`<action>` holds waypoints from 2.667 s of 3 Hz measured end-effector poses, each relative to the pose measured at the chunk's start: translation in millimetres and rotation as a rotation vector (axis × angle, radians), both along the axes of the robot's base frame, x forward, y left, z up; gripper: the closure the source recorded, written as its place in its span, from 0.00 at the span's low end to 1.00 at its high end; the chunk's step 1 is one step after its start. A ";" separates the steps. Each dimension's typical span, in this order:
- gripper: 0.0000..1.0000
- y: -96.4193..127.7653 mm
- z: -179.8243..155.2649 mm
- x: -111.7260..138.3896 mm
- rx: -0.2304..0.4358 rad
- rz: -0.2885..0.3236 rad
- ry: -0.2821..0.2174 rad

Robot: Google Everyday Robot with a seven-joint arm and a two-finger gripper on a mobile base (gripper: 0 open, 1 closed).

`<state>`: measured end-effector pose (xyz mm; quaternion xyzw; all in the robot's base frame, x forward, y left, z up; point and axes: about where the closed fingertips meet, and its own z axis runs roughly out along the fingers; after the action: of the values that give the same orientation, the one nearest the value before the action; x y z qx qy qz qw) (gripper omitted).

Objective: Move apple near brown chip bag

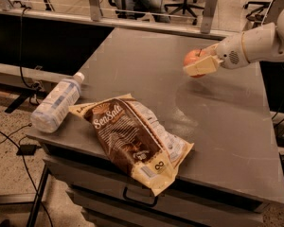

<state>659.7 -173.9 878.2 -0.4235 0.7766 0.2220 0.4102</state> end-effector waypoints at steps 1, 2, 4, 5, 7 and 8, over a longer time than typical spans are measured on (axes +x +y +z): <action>1.00 9.7 26.5 -40.5 0.006 0.098 0.060; 1.00 9.8 26.5 -40.5 0.006 0.098 0.060; 1.00 43.2 19.5 -102.3 0.100 0.347 0.037; 1.00 59.4 11.9 -149.8 0.067 0.444 0.055; 0.59 67.8 -7.5 -184.3 0.030 0.485 0.083; 0.36 55.8 -14.3 -180.9 0.045 0.487 0.052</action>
Offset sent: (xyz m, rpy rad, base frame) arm -0.0309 0.0062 0.0251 0.0081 0.0405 0.0713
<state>478.8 -118.1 863.9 -0.5833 0.6566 0.3423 0.3337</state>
